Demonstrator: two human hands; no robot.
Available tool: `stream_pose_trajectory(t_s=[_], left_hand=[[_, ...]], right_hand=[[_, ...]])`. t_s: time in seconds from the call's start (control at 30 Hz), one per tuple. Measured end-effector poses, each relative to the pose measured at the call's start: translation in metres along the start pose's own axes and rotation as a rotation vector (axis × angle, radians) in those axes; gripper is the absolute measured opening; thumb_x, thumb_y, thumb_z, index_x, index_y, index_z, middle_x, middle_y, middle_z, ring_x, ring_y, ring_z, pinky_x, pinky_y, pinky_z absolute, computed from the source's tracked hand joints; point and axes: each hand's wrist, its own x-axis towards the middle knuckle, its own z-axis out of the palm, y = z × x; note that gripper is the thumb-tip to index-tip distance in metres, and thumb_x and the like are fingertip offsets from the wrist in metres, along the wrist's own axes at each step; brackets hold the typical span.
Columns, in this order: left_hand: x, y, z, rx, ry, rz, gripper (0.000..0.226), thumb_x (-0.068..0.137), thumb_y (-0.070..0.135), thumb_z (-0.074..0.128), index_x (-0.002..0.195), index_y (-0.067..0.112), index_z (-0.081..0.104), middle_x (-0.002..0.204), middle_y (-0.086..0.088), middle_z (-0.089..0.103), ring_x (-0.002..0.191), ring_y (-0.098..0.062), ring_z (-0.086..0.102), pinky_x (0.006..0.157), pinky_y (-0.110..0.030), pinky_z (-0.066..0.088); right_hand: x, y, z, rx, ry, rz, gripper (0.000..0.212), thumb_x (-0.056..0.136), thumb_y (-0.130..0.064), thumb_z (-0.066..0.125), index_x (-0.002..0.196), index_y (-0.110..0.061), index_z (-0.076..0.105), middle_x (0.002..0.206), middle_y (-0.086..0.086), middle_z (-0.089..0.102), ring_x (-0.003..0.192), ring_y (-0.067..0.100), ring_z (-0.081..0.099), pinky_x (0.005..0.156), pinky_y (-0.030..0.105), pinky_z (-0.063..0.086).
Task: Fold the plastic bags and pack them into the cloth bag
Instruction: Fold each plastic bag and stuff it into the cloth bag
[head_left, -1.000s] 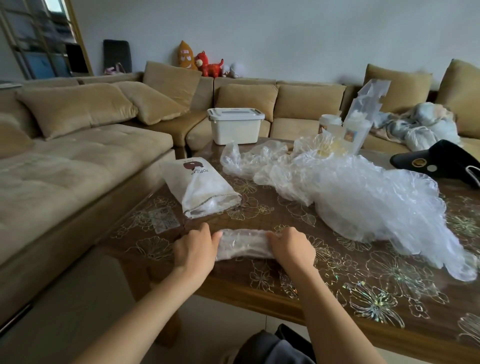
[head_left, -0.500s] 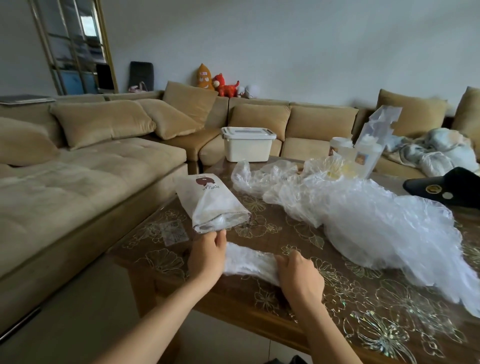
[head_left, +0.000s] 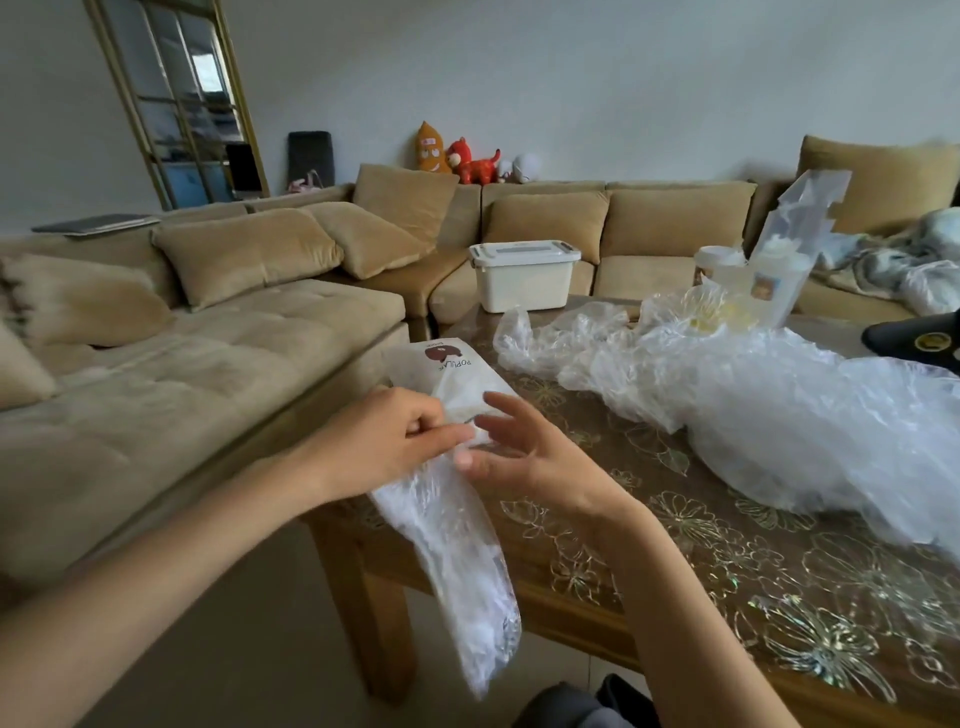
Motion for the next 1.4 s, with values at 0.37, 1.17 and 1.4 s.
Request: stream_pose_trajectory(t_s=[0.37,1.17,1.4], left_hand=[[-0.024,-0.022,-0.039,-0.064,0.312,-0.237,0.051,0.075,0.064,0.06,0.1,0.02,0.056,0.082,0.008,0.059,0.067,-0.003,0.055,0.062,-0.017,0.045],[-0.042,-0.029,0.004,-1.294,0.074,-0.841,0.03,0.091,0.027,0.04,0.095,0.004,0.059,0.072,-0.011,0.062,0.057,-0.021,0.061,0.051,-0.026,0.052],[-0.047,-0.037,0.005,-1.162,-0.227,-0.815,0.057,0.07,0.035,0.071,0.117,0.004,0.062,0.097,-0.016,0.058,0.084,-0.028,0.053,0.076,-0.036,0.043]], right_hand=[[0.024,0.014,0.059,0.151,-0.258,0.078,0.039,0.078,-0.018,0.075,0.106,0.006,0.062,0.094,0.015,0.066,0.087,0.028,0.062,0.09,0.043,0.049],[0.049,0.031,0.042,0.286,-0.001,0.037,0.043,0.091,-0.002,0.045,0.067,-0.021,0.076,0.083,0.02,0.057,0.075,0.032,0.044,0.064,0.032,0.039],[0.038,0.018,0.042,-0.016,0.077,-0.065,0.048,0.093,0.009,0.034,0.074,-0.013,0.072,0.064,0.013,0.056,0.048,0.017,0.04,0.044,0.017,0.033]])
